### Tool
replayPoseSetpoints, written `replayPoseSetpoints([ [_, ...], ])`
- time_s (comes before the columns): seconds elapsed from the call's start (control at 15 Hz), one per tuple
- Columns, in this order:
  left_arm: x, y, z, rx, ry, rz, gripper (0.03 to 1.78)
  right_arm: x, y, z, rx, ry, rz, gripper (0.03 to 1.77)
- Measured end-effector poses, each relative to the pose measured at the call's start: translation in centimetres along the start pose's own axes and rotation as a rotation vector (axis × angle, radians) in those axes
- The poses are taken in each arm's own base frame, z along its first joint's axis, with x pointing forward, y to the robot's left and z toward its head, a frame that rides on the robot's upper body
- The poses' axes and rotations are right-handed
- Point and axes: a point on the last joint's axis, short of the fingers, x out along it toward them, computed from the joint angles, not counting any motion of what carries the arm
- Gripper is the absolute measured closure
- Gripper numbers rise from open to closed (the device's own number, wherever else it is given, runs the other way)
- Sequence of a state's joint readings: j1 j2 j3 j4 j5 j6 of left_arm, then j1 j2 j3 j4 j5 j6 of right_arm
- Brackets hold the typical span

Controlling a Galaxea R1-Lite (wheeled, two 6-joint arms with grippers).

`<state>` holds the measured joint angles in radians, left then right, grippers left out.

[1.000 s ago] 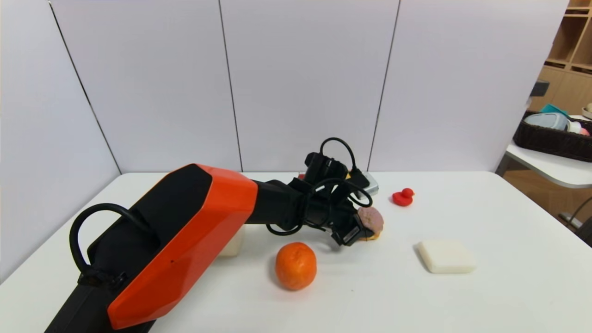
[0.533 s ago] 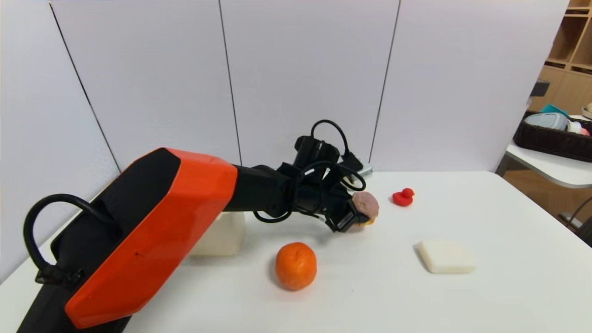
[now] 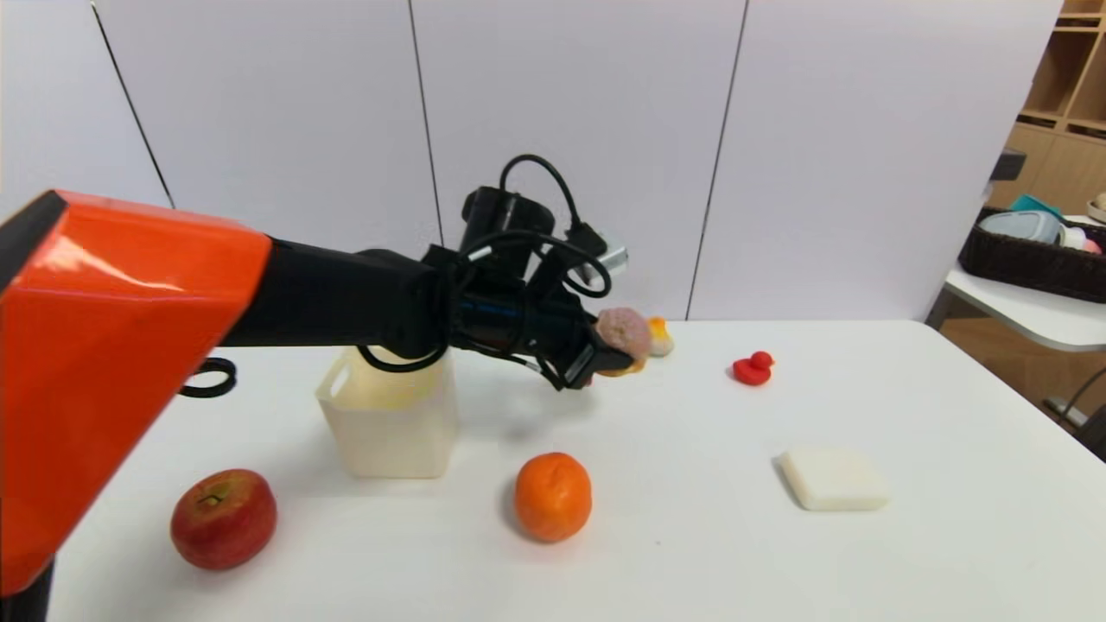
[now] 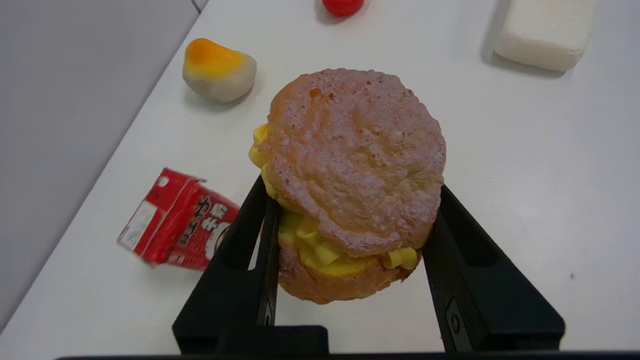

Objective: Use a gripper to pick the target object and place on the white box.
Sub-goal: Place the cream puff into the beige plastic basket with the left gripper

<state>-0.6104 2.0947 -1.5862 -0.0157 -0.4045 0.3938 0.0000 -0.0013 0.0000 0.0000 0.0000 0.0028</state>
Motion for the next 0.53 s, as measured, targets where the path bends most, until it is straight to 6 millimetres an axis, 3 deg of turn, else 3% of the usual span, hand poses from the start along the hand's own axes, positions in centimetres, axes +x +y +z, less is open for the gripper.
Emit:
replayPoseSetpoints([
  [0.53, -12.4, 3.5, -1.0, -0.082, 0.012, 0.225, 0.98, 0.0, 0.0, 0.0, 0.0, 0.0, 0.0, 0.03],
])
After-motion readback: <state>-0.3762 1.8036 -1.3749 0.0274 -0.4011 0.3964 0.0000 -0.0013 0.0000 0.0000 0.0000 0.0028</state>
